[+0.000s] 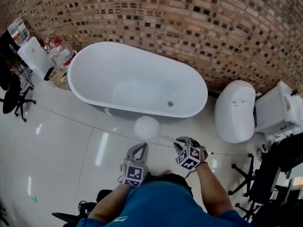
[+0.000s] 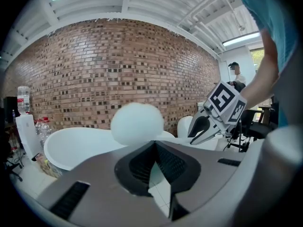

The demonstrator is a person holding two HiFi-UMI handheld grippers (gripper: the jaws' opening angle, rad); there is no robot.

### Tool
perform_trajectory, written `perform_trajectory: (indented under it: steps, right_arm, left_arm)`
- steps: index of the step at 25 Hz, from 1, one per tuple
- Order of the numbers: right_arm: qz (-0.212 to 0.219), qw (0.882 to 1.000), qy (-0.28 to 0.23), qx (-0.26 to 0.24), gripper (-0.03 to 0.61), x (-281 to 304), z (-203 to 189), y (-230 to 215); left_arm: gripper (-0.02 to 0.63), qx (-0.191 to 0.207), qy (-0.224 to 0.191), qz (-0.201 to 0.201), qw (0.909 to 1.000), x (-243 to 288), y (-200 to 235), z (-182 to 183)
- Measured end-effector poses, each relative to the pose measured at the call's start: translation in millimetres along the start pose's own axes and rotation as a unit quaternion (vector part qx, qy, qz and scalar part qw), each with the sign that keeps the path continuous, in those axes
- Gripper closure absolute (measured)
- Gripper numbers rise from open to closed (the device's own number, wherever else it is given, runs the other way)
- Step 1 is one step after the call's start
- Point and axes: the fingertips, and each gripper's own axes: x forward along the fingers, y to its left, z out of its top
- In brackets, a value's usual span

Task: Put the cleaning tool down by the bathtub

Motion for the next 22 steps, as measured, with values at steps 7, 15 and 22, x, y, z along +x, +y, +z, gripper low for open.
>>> perform_trajectory:
  steps: [7,15,22]
  right_arm:
    - [0.049,0.996,0.032,-0.064,0.489,70.1,30.8,9.1]
    - [0.108,0.987,0.051,-0.106,0.489,200.4,19.8,1.1]
    - [0.132,0.98,0.069,-0.13,0.489,325.2,-6.6,10.6]
  left_arm:
    - [0.614,-0.025,0.015,0.012,0.9995,3.4,36.9,-42.7]
    - [0.614,-0.054,0.023,0.033,0.9977,63.4,60.9,-105.7]
    - [0.614,-0.054,0.028,0.056,0.9966,119.6,84.0,-201.4]
